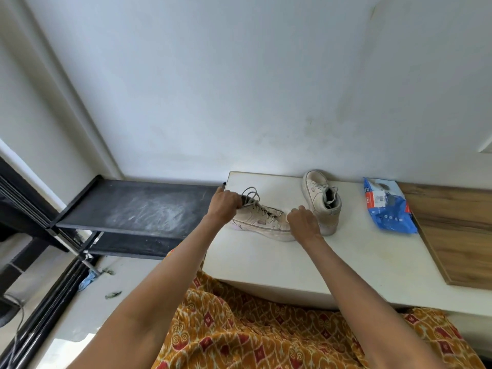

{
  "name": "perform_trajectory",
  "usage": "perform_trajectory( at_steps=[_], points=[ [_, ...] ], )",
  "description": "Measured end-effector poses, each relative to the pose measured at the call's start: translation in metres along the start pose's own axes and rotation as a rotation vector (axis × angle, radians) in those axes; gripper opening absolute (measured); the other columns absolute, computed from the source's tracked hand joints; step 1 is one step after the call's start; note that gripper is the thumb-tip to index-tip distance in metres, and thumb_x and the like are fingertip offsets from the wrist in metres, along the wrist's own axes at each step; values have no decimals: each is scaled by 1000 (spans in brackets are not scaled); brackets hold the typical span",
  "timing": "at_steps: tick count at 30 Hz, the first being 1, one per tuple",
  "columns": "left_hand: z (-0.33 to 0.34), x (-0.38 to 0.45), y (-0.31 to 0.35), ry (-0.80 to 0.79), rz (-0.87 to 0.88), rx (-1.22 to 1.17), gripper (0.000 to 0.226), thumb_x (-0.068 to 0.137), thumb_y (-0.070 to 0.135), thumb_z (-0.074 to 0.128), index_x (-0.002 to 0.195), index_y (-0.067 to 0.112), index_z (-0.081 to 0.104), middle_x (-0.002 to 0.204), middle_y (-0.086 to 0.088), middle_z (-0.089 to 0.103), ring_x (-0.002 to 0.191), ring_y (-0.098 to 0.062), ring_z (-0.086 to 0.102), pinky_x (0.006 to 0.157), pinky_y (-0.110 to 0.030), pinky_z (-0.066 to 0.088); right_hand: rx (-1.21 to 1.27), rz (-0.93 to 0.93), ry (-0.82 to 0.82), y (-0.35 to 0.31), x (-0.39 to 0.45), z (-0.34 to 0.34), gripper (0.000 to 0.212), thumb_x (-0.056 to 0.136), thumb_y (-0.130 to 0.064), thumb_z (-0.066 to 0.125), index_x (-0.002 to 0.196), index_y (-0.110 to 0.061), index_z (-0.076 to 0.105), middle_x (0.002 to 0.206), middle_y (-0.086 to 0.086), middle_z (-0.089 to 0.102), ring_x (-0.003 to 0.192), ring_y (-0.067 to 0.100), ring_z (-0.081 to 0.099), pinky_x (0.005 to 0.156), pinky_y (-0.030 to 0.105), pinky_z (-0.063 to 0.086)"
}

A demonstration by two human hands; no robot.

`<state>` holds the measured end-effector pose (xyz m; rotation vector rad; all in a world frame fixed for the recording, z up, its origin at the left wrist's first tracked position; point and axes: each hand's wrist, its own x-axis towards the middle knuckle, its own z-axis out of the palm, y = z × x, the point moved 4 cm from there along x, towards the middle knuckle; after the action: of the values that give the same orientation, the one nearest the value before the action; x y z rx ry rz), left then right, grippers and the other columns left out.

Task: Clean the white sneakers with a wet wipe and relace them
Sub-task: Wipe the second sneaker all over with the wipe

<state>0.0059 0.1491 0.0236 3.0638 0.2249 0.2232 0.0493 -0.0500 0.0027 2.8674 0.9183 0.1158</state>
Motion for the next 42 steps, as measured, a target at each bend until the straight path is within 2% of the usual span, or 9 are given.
perform_trajectory(
  at_steps=[5,10,12,16,23,30,34,38,42],
  points=[
    [1,5,8,-222,6,-50,27,81,2,47,95,9,69,98,-11,66,99,-29,58,83,-35,43,67,22,-25,4,1,1,33,88,5,40,111,-6,62,115,10,60,112,28,53,87,34,44],
    [-8,-6,19,294,-88,-289,13,81,-2,58,92,1,65,93,-17,57,87,-35,55,62,-41,48,632,246,141,9,14,-9,30,90,-4,44,109,-7,67,109,17,63,106,34,55,82,38,47],
    [0,-15,33,334,-21,-207,11,77,-5,58,83,1,63,85,-16,57,77,-35,55,57,-41,48,709,231,215,-5,19,-15,33,93,-6,42,118,-10,62,110,17,59,108,33,51,83,37,44],
    [22,-30,53,239,-2,-27,26,81,2,49,104,3,60,95,-14,61,84,-28,56,75,-35,46,417,0,37,-39,16,0,38,95,-11,38,130,-19,47,118,11,50,112,31,44,88,42,39],
    [17,-31,50,290,2,5,36,60,-1,78,94,5,66,84,-10,62,76,-27,59,62,-34,51,94,-125,53,9,12,6,31,95,-23,37,104,-13,65,110,9,62,110,27,49,87,38,37],
    [15,-16,47,153,-70,-130,24,85,-4,53,104,8,63,103,-8,58,104,-26,52,67,-29,46,310,45,-3,7,25,-15,33,90,-26,44,87,-5,68,98,13,66,97,30,57,79,36,41],
    [14,-12,50,128,-178,-251,29,91,-3,42,109,9,61,115,-5,54,113,-20,44,67,-26,39,636,206,81,1,34,-14,31,98,-22,40,121,-20,60,112,11,58,108,28,51,78,35,44],
    [19,-18,66,130,-283,-310,32,89,-5,39,115,5,54,125,-11,45,114,-26,40,70,-27,44,478,19,-128,-14,29,0,38,95,-14,39,124,-27,58,110,11,56,108,29,51,77,36,44],
    [24,-22,72,151,-211,-343,34,88,-2,36,119,1,50,122,-16,46,114,-30,39,87,-34,44,379,11,-130,-6,13,-5,33,90,-8,39,107,-14,66,106,15,62,104,34,56,75,37,47]
  ],
)
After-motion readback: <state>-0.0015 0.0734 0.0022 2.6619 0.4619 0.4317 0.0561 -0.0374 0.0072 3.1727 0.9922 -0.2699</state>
